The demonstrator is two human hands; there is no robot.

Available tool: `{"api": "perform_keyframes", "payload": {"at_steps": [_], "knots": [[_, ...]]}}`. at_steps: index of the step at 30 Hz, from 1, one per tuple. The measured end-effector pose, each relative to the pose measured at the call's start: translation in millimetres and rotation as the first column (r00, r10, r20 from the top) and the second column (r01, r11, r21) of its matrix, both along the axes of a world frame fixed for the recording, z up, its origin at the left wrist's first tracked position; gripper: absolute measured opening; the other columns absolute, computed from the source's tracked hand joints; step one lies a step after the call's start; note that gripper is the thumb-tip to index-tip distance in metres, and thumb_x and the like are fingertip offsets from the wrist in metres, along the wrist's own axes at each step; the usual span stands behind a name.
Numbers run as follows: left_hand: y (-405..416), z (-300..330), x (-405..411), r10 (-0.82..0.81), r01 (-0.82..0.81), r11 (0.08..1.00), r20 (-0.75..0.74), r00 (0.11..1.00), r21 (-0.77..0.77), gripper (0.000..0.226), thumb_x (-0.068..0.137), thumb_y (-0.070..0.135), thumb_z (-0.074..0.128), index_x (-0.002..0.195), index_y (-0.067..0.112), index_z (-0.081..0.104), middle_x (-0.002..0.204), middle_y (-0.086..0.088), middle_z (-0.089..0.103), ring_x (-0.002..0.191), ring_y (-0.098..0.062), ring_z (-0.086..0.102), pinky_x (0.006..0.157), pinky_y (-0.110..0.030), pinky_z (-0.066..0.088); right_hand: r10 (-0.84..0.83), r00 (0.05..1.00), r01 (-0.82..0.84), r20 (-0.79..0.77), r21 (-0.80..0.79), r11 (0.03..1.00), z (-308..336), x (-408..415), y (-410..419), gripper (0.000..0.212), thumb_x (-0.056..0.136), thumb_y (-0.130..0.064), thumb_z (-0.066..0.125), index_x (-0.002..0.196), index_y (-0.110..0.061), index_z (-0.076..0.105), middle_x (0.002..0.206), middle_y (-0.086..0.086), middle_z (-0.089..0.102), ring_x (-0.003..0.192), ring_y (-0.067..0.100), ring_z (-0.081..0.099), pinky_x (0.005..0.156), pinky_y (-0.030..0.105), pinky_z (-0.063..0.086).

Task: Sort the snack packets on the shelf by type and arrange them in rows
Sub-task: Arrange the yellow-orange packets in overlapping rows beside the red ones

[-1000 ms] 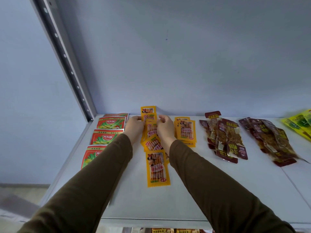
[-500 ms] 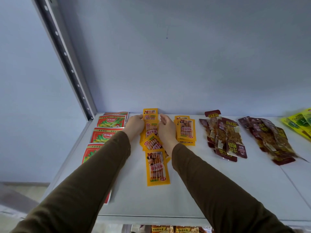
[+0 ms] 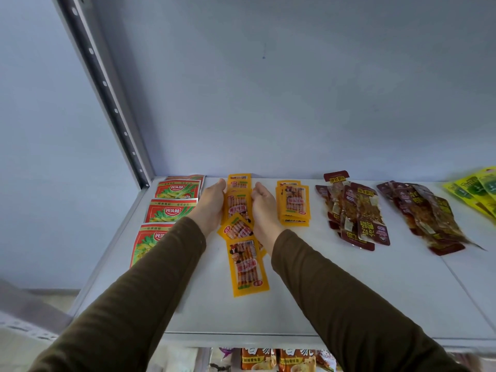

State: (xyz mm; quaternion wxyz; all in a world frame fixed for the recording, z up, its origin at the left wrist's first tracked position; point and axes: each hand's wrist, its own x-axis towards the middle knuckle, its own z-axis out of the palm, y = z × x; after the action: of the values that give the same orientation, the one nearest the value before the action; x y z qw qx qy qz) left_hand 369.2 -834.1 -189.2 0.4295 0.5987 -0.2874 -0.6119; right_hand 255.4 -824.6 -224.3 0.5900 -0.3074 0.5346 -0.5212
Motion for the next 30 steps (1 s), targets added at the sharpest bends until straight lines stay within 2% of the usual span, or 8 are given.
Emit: {"api": "perform_keyframes", "payload": {"at_steps": [5, 10, 13, 18, 22, 24, 28, 30], "knots": [[8.7, -3.3, 11.4, -0.067, 0.07, 0.997, 0.084, 0.994, -0.029, 0.06, 0.107, 0.044, 0.042, 0.157, 0.011, 0.032, 0.16, -0.005, 0.038, 0.146, -0.021, 0.037, 0.114, -0.037, 0.032, 0.007, 0.995, -0.009, -0.102, -0.021, 1.0, -3.4, -11.7, 8.6, 0.046, 0.111, -0.023, 0.04, 0.156, -0.02, 0.039, 0.162, 0.005, 0.039, 0.147, 0.024, 0.039, 0.119, 0.044, 0.038], [27.2, -8.8, 5.0, -0.12, 0.121, 0.992, 0.043, 0.992, -0.024, 0.039, 0.109, 0.039, 0.038, 0.1, 0.009, 0.061, 0.084, 0.001, 0.068, 0.053, 0.001, 0.068, 0.043, -0.015, 0.049, 0.038, 0.999, -0.038, 0.012, -0.016, 0.999, -5.1, -8.3, 27.7, 0.045, 0.11, -0.018, 0.042, 0.155, -0.017, 0.041, 0.146, 0.011, 0.057, 0.127, 0.026, 0.061, 0.109, 0.047, 0.05], [31.7, -3.0, 2.0, -0.068, 0.069, 0.998, 0.056, 0.996, -0.011, 0.038, 0.109, 0.038, 0.04, 0.084, 0.014, 0.055, 0.051, 0.011, 0.068, 0.039, 0.003, 0.062, 0.033, -0.013, 0.043, 0.058, 0.998, -0.06, -0.032, -0.039, 0.997, -0.3, -4.6, 33.1, 0.046, 0.11, -0.017, 0.04, 0.156, -0.016, 0.038, 0.149, 0.011, 0.055, 0.131, 0.027, 0.058, 0.111, 0.048, 0.047], [47.7, -4.7, 18.3, -0.043, 0.053, 0.995, 0.121, 0.992, -0.084, 0.055, 0.104, 0.049, 0.046, 0.147, 0.015, 0.047, 0.149, -0.006, 0.053, 0.137, -0.024, 0.05, 0.1, -0.031, 0.04, 0.081, 0.914, -0.132, -0.399, -0.102, 0.986, 3.0, -23.3, 43.6, 0.047, 0.108, -0.014, 0.041, 0.155, -0.019, 0.041, 0.158, 0.0, 0.044, 0.144, 0.018, 0.042, 0.109, 0.028, 0.037], [72.7, -13.8, 17.2, -0.067, 0.069, 0.992, 0.022, 0.998, -0.108, 0.054, 0.105, 0.04, 0.047, 0.149, 0.009, 0.044, 0.16, -0.012, 0.038, 0.149, -0.03, 0.033, 0.117, -0.043, 0.029, 0.091, 0.789, -0.18, -0.607, -0.087, 0.98, -5.9, -38.6, 56.9, 0.037, 0.103, -0.013, 0.052, 0.139, -0.022, 0.053, 0.136, -0.002, 0.057, 0.112, 0.011, 0.059, 0.087, 0.026, 0.05], [85.1, -14.2, 12.6, -0.057, 0.054, 0.991, -0.018, 0.998, -0.123, 0.048, 0.106, 0.037, 0.046, 0.147, 0.011, 0.046, 0.152, -0.006, 0.047, 0.141, -0.023, 0.045, 0.111, -0.038, 0.034, 0.09, 0.729, -0.194, -0.678, -0.079, 0.978, -9.5, -39.8, 61.4, 0.029, 0.102, -0.015, 0.055, 0.131, -0.021, 0.055, 0.125, -0.003, 0.061, 0.096, 0.008, 0.06, 0.074, 0.025, 0.051], [97.0, -6.1, 3.7, -0.019, 0.016, 0.996, -0.029, 0.999, -0.084, 0.024, 0.109, 0.031, 0.043, 0.09, 0.025, 0.057, 0.068, 0.017, 0.067, 0.049, 0.01, 0.063, 0.06, -0.016, 0.051, 0.063, 0.673, -0.192, -0.737, -0.092, 0.977, -8.9, -36.9, 65.9, 0.017, 0.102, -0.015, 0.056, 0.117, -0.021, 0.059, 0.108, -0.006, 0.062, 0.099, 0.015, 0.062, 0.077, 0.03, 0.054], [95.9, -0.5, 1.3, -0.002, -0.001, 0.996, -0.027, 1.0, -0.094, 0.028, 0.109, 0.033, 0.042, 0.084, 0.026, 0.053, 0.065, 0.012, 0.062, 0.047, 0.008, 0.061, 0.062, -0.017, 0.049, 0.071, 0.673, -0.194, -0.736, -0.083, 0.977, -7.4, -34.6, 67.5, 0.014, 0.101, -0.015, 0.056, 0.113, -0.022, 0.06, 0.102, -0.008, 0.062, 0.095, 0.014, 0.062, 0.07, 0.025, 0.051]]}}
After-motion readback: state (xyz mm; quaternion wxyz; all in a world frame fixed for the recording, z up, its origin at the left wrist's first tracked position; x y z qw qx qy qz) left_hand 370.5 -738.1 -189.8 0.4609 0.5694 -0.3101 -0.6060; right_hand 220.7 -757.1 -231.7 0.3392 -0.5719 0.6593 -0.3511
